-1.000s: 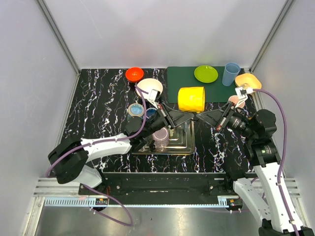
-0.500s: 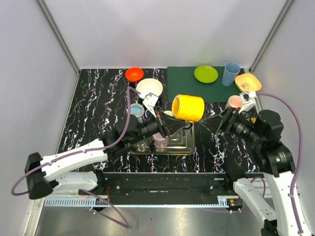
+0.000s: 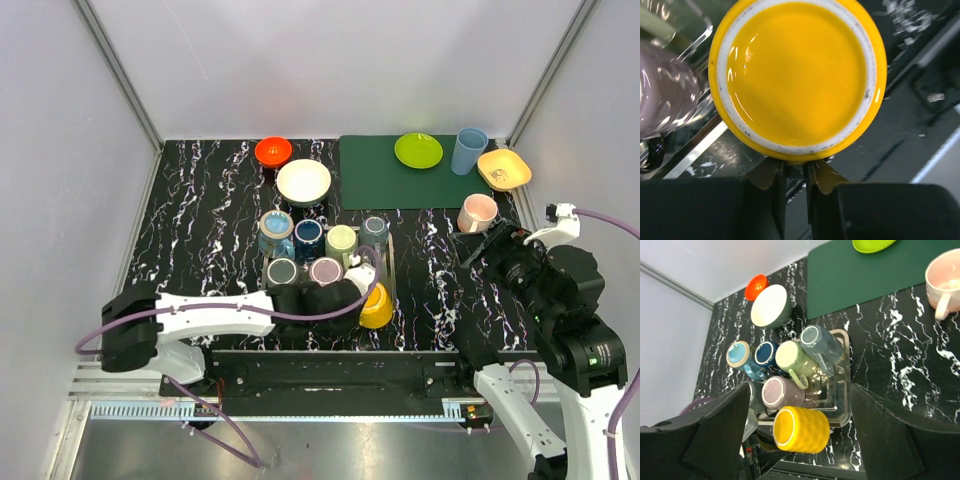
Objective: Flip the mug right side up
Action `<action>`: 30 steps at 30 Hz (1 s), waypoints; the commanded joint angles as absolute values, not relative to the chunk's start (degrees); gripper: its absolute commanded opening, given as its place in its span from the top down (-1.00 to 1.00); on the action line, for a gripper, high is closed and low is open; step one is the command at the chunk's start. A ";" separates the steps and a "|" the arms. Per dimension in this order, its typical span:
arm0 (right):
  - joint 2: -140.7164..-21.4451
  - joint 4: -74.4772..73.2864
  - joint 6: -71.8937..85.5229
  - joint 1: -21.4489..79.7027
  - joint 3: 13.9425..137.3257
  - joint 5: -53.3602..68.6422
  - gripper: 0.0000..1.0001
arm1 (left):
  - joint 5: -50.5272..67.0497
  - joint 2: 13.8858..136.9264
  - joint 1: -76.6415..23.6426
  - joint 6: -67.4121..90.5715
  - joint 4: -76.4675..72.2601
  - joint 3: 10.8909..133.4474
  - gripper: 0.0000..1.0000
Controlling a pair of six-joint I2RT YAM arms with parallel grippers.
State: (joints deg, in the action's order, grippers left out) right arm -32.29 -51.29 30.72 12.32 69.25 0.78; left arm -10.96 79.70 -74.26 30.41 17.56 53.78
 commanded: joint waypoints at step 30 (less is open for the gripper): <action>-31.29 -49.22 31.73 12.13 60.91 2.11 -0.67 | -21.62 97.83 -69.17 26.98 17.84 64.52 0.07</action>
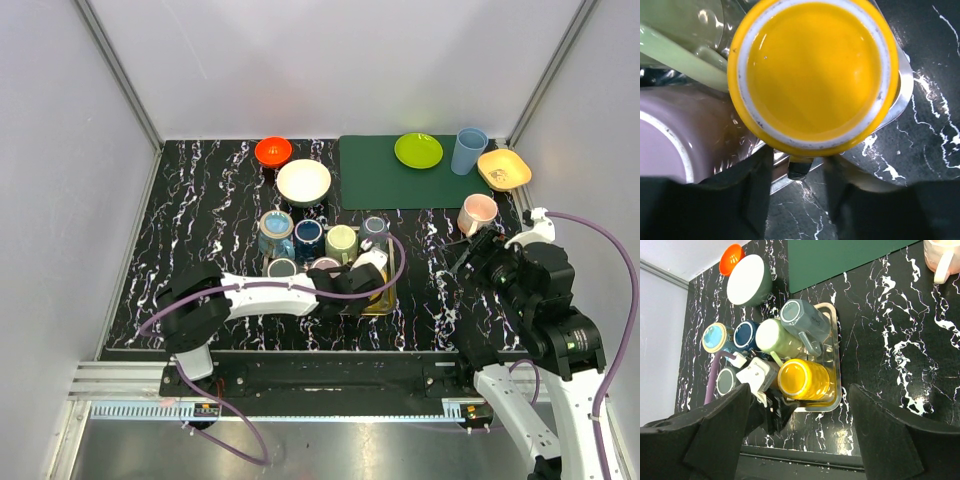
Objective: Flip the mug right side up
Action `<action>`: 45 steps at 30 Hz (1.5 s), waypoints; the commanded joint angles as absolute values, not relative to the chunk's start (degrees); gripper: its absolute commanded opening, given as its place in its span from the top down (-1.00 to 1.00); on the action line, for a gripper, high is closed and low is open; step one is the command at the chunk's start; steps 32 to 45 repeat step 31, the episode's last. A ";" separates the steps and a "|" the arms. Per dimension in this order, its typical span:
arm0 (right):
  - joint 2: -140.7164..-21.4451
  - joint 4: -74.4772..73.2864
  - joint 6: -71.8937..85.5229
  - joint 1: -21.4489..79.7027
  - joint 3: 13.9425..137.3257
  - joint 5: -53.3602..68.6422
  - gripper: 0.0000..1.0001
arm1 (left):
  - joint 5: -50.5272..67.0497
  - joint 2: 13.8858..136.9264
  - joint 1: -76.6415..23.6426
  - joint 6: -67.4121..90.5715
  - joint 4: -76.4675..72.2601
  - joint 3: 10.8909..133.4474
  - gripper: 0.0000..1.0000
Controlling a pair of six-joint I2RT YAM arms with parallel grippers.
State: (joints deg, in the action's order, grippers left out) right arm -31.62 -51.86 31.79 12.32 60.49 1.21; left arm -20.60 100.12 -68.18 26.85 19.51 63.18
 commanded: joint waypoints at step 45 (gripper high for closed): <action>-38.93 -36.65 28.56 12.13 51.59 2.90 -0.82 | -47.28 37.55 -68.73 53.44 45.53 49.32 -0.98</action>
